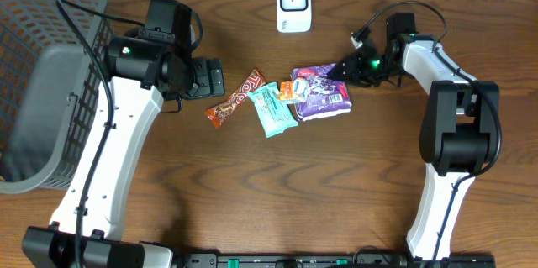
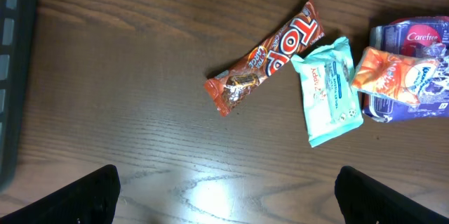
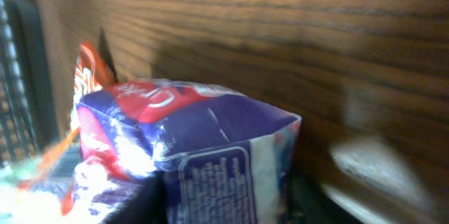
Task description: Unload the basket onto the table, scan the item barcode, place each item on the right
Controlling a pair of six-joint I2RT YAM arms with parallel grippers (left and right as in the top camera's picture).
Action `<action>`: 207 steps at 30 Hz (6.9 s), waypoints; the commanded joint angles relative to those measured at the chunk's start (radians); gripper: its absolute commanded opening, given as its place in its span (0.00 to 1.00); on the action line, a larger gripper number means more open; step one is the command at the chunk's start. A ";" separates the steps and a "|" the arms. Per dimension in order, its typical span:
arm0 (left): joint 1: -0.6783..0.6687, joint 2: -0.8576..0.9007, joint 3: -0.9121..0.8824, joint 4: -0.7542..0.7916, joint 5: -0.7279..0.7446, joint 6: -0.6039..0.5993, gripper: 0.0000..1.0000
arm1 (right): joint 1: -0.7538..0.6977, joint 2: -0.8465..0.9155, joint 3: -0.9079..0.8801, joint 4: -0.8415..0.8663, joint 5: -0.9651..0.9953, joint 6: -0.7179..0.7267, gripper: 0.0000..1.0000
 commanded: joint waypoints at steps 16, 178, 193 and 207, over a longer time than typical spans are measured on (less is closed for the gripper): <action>0.004 0.002 -0.006 -0.004 -0.009 -0.005 0.98 | -0.034 -0.312 0.145 -0.296 0.809 0.110 0.01; 0.004 0.002 -0.006 -0.004 -0.010 -0.005 0.98 | -0.500 -0.354 -0.061 0.126 0.684 0.285 0.99; 0.004 0.002 -0.006 -0.004 -0.010 -0.005 0.98 | -0.430 -0.372 -0.061 -0.022 0.118 0.185 0.99; 0.004 0.002 -0.006 -0.004 -0.009 -0.005 0.98 | 0.000 -0.371 -0.062 -0.250 0.206 0.060 0.99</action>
